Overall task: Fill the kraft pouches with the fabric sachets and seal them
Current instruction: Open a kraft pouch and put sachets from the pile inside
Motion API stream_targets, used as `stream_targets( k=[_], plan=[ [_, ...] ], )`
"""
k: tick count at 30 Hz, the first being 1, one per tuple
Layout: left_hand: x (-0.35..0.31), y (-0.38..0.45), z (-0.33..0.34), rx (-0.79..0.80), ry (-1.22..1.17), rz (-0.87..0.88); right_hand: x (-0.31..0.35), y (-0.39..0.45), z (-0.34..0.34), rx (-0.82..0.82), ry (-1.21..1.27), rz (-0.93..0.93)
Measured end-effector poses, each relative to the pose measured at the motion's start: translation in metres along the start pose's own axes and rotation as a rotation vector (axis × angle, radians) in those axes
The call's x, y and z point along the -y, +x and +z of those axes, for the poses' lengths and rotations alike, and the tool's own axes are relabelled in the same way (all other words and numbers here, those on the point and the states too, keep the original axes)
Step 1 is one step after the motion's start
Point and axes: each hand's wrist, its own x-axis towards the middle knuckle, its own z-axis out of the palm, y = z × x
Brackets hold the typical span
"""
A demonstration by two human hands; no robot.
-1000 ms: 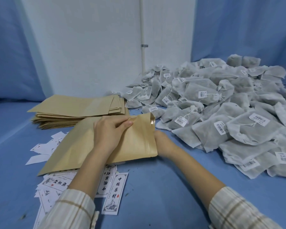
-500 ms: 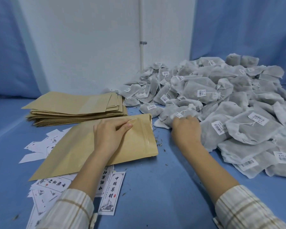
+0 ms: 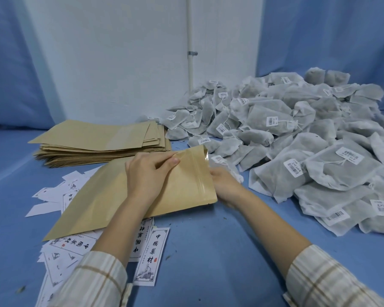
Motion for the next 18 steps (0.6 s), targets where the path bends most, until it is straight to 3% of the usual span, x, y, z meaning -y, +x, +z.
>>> stream_targets(
  k=[2, 3, 6, 7, 9, 11, 15, 18],
  plan=[
    [-0.001, 0.000, 0.000, 0.002, 0.007, 0.015, 0.000, 0.001, -0.004, 0.068, -0.209, -0.077],
    [-0.001, -0.001, 0.000, 0.000, 0.008, 0.006, 0.002, 0.001, -0.007, -0.008, -0.245, -0.124],
    [0.002, -0.001, -0.001, -0.017, 0.015, -0.023, -0.006, 0.004, -0.023, -0.458, -0.490, -0.252],
    [0.003, -0.001, -0.001, -0.019, 0.015, -0.027, -0.012, 0.005, -0.027, -0.532, -0.660, -0.186],
    [0.003, -0.002, -0.001, -0.023, 0.015, -0.027, -0.023, 0.005, -0.034, -0.482, -0.816, -0.030],
    [0.004, -0.002, -0.001, -0.026, 0.023, -0.026, -0.028, 0.007, -0.035, -0.443, -0.667, -0.031],
    [0.007, -0.001, -0.003, -0.057, 0.040, -0.038, -0.021, 0.008, -0.041, -0.729, -0.088, -0.174],
    [0.010, 0.001, -0.006, -0.089, 0.052, -0.071, -0.019, 0.004, -0.044, -0.610, -0.011, -0.187]
  ],
)
